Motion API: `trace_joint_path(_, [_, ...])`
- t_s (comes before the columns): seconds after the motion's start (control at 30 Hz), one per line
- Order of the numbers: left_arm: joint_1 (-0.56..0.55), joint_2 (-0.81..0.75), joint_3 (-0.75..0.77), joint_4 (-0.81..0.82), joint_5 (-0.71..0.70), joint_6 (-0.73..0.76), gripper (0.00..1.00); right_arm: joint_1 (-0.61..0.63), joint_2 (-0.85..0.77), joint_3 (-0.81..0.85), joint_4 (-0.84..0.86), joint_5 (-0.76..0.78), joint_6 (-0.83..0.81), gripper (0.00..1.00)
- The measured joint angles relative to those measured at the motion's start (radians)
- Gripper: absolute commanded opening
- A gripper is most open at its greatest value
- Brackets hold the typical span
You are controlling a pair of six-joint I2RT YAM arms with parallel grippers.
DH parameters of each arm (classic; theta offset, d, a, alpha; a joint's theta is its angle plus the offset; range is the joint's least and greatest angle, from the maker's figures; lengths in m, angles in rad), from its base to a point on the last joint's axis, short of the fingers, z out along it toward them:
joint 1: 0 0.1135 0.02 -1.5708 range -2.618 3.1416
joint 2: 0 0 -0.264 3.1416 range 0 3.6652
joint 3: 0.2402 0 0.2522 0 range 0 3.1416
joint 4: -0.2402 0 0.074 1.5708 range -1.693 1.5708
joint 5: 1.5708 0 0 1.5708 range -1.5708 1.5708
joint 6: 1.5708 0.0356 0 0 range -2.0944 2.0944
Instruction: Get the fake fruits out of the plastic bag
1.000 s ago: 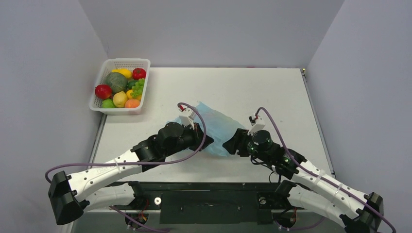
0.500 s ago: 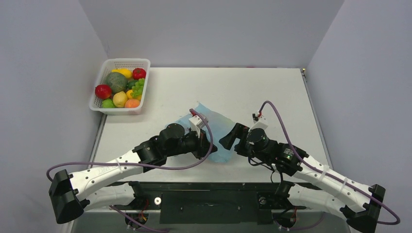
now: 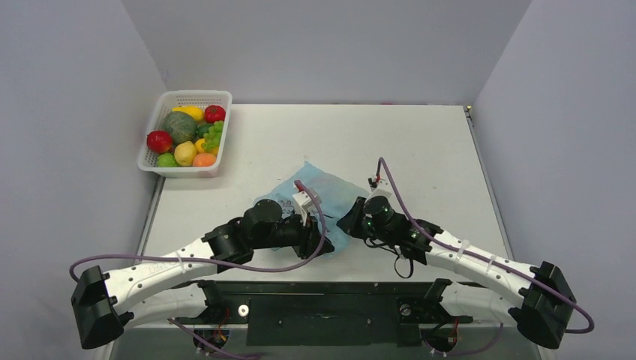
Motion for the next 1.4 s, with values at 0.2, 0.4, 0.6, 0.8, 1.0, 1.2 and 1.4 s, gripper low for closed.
trace_joint_path(0.2, [0.0,-0.108,-0.035,-0.093,-0.063,-0.079,0.44,-0.156,0.003,-0.1,0.212,-0.219,-0.137,0.0])
trace_joint_path(0.4, [0.011,-0.264,-0.054,-0.19,-0.138,-0.171,0.48,-0.19,-0.067,-0.12,0.336,-0.374,-0.224,0.0])
trace_joint_path(0.6, [0.073,-0.379,-0.052,-0.291,-0.181,-0.224,0.51,-0.251,-0.067,-0.163,0.45,-0.49,-0.22,0.0])
trace_joint_path(0.8, [0.127,-0.433,-0.016,-0.425,-0.197,-0.228,0.65,-0.28,-0.05,-0.166,0.468,-0.543,-0.219,0.0])
trace_joint_path(1.0, [0.139,-0.434,0.061,-0.531,-0.301,-0.237,0.52,-0.288,-0.05,-0.166,0.47,-0.557,-0.22,0.0])
trace_joint_path(1.2, [0.153,-0.407,0.072,-0.569,-0.391,-0.251,0.34,-0.288,-0.059,-0.166,0.469,-0.562,-0.22,0.0])
trace_joint_path(1.4, [0.159,-0.269,0.071,-0.494,-0.378,-0.269,0.23,-0.288,-0.06,-0.166,0.476,-0.573,-0.214,0.0])
